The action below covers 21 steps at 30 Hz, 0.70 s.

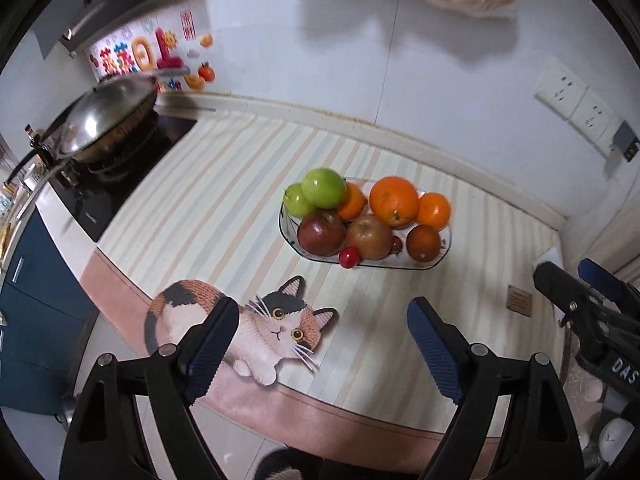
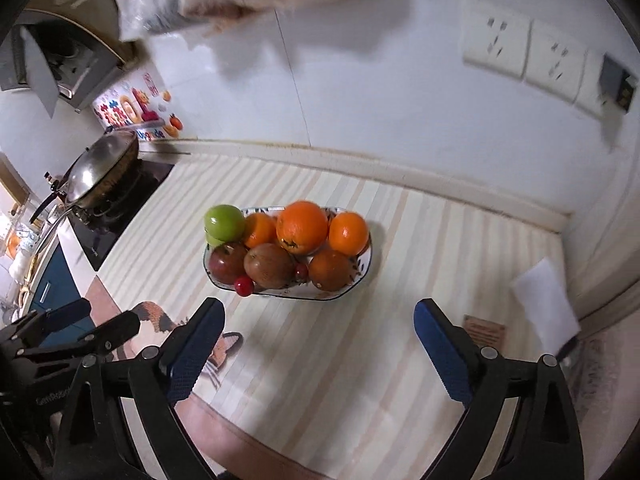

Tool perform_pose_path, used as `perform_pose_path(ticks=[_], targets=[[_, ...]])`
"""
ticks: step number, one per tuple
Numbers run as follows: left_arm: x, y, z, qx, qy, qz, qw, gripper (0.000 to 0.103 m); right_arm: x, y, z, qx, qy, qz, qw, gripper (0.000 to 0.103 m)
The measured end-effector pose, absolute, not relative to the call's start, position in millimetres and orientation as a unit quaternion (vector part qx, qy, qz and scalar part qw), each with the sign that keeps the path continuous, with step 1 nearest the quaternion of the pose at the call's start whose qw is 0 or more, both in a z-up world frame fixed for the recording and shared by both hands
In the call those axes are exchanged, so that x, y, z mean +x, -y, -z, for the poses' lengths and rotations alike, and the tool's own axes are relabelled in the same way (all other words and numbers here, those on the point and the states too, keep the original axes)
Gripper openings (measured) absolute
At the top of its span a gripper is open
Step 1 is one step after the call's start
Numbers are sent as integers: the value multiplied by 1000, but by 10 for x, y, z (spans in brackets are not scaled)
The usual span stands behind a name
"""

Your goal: Organize fruits

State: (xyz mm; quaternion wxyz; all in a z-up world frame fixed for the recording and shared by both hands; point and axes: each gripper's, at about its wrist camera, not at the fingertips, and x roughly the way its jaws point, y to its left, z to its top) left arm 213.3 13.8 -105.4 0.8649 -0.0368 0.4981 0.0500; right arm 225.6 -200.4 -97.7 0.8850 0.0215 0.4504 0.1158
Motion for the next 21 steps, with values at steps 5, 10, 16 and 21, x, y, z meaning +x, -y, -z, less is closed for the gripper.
perform_pose_path(ticks=[5, 10, 16, 21], targets=[[1799, -112, 682, -19, -467, -46, 883, 86, 1786, 2033, 579, 15, -428, -103, 898, 99], [1485, -125, 422, -12, -445, -43, 894, 86, 1313, 2041, 267, 23, -408, -98, 907, 99], [1114, -154, 227, -19, -424, -34, 905, 86, 779, 1987, 13, 20, -389, -100, 915, 100], [895, -122, 177, -18, -424, -20, 905, 86, 462, 1946, -85, 27, -384, -94, 918, 100]])
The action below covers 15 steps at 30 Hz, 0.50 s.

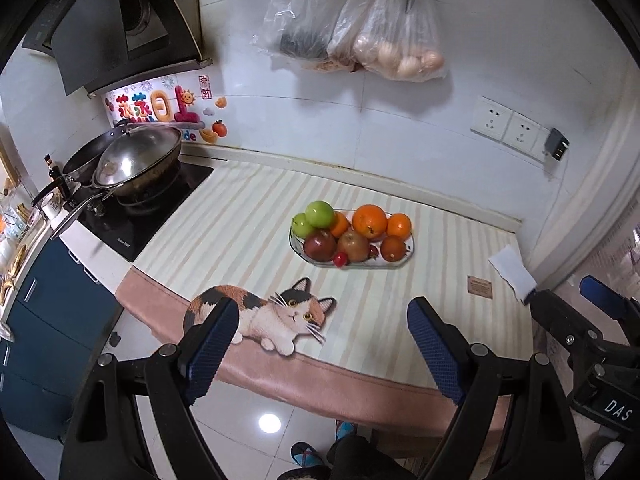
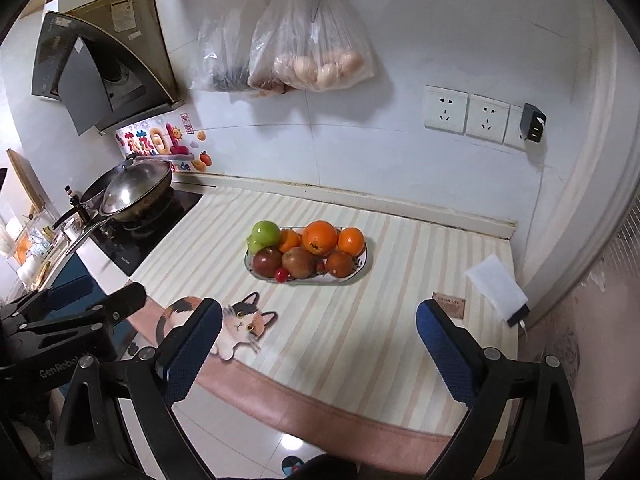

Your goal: Organize fruits

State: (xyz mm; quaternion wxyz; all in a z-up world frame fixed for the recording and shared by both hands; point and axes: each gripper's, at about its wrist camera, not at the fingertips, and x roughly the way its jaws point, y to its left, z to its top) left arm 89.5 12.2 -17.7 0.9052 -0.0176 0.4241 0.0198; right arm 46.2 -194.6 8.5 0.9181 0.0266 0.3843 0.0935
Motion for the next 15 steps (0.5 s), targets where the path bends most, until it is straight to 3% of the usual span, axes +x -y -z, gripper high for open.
perform_pose_path(ticks=[15], targets=[[1185, -50, 188, -17, -422, -43, 905, 86, 882, 2072, -124, 38, -380, -97, 919, 100]])
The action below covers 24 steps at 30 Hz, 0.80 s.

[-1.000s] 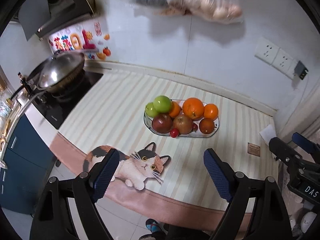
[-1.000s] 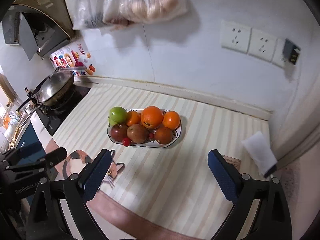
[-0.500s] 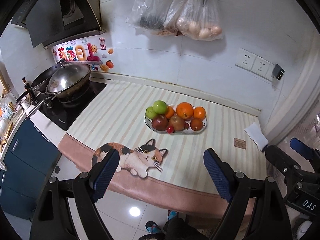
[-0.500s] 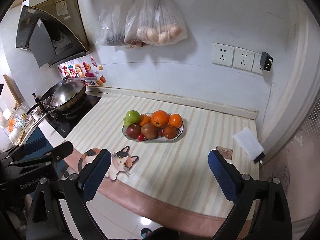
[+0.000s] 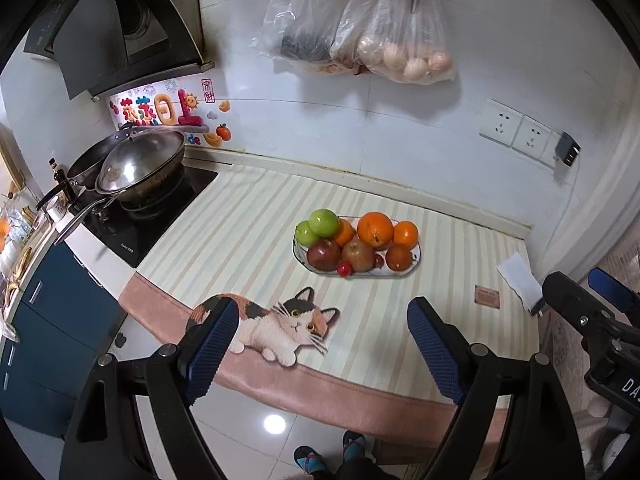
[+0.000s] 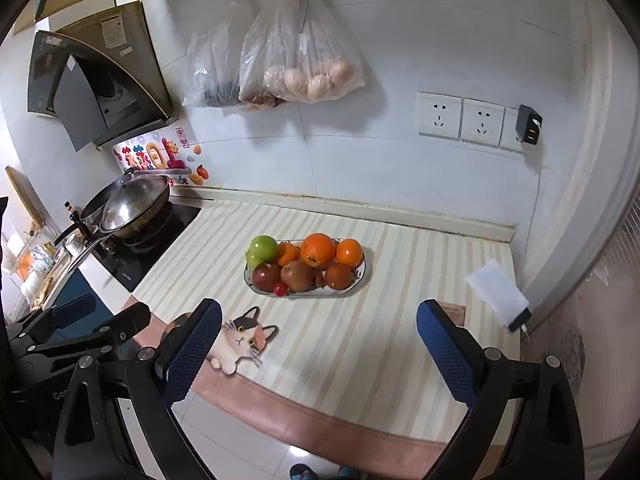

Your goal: Organize fruits

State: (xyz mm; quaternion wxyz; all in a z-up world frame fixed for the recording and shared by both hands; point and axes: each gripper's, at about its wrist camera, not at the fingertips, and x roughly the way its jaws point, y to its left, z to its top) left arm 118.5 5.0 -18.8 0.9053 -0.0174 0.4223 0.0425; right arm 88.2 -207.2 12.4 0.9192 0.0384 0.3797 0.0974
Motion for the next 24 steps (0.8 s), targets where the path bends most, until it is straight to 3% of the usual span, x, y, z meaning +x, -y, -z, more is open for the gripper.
perform_pose_path(ticks=[18, 19, 21, 24], targets=[[1672, -166, 351, -30, -434, -72, 898, 86, 1598, 1912, 215, 23, -406, -98, 908, 101], [1673, -167, 355, -29, -434, -71, 898, 87, 1607, 1901, 228, 24, -406, -98, 908, 101], [1680, -167, 355, -26, -434, -71, 898, 99, 1609, 1889, 237, 25, -406, -97, 908, 102], [1680, -169, 350, -24, -429, -73, 900, 101, 1605, 1872, 239, 24, -405, -96, 909, 102]])
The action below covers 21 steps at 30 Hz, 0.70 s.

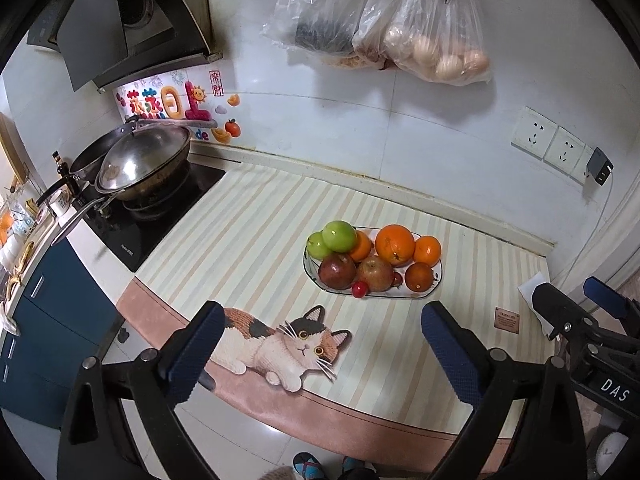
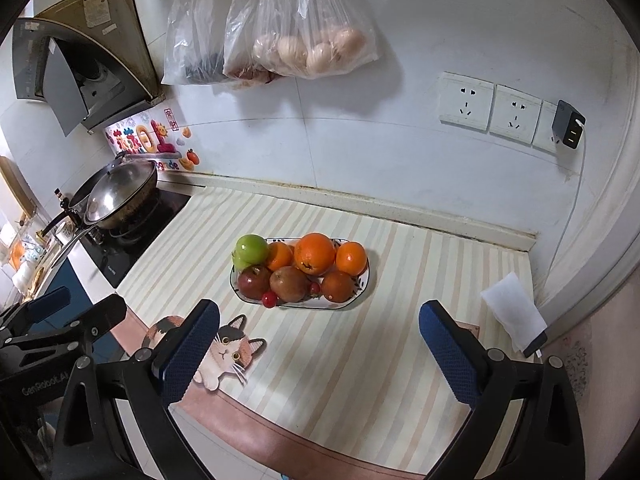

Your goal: Organize fruits

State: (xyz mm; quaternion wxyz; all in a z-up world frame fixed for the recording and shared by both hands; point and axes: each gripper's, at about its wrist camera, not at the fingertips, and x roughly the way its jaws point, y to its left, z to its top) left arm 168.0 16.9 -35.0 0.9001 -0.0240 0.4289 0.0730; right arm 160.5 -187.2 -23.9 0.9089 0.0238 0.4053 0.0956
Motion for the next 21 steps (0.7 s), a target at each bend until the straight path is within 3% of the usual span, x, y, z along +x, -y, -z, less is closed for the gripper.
perform_pose_path(ticks=[21], targets=[[1631, -170, 388, -23, -431, -76, 899, 101, 1514, 1894, 230, 16, -402, -87, 911, 102]])
